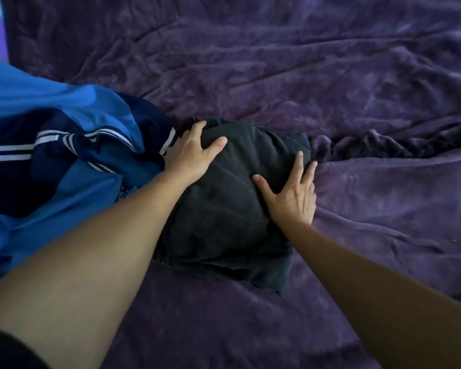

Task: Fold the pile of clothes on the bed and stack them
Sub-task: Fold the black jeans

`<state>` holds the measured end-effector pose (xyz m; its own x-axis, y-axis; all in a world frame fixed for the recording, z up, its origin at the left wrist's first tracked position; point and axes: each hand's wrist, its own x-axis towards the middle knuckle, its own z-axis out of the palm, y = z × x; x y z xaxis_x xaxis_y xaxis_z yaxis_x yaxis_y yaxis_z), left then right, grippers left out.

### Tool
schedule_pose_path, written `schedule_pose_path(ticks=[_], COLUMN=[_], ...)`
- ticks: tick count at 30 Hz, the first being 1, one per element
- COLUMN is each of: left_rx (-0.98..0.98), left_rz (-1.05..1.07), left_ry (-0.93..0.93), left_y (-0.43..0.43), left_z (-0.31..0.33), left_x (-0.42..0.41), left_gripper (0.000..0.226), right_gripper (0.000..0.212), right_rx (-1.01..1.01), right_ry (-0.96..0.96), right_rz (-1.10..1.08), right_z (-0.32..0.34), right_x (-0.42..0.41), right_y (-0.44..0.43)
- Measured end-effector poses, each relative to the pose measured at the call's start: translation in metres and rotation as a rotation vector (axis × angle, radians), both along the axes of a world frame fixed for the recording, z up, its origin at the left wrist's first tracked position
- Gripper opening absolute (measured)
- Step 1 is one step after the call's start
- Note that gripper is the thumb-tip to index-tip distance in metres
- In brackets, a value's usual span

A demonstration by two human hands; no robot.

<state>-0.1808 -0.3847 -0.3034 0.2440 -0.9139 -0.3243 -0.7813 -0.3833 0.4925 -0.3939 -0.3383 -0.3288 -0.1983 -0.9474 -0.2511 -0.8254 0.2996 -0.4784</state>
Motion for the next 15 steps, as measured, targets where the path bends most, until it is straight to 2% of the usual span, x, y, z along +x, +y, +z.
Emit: schedule_pose_path(ticks=[2,4,7,10,12,15], left_rx=[-0.104,-0.180,-0.236,-0.192,-0.129,-0.113], left_rz=[0.002,-0.028,-0.078,-0.129,-0.176,-0.200], left_ry=[-0.006,-0.025,0.004,0.076,0.079,0.086], left_y=[0.015,0.033,0.067,0.101,0.121,0.149], left_z=[0.014,0.033,0.073,0.113,0.136,0.168], left_x=[-0.009,-0.020,-0.036,-0.048,-0.056,-0.068], left_gripper=[0.071,0.077,0.105,0.127,0.130,0.118], right_gripper=[0.105,0.105,0.101,0.096,0.091,0.088], right_rx=[0.005,0.026,0.066,0.034,0.005,-0.015], right_ry=[-0.100,-0.170,-0.220,-0.234,-0.237,-0.275], right_rz=[-0.065,-0.090,-0.051,-0.019,-0.006,0.022], right_z=[0.009,0.023,0.057,0.093,0.114,0.143], right_x=[0.000,-0.006,-0.022,-0.038,-0.047,-0.063], right_y=[0.011,0.019,0.039,0.078,0.104,0.131])
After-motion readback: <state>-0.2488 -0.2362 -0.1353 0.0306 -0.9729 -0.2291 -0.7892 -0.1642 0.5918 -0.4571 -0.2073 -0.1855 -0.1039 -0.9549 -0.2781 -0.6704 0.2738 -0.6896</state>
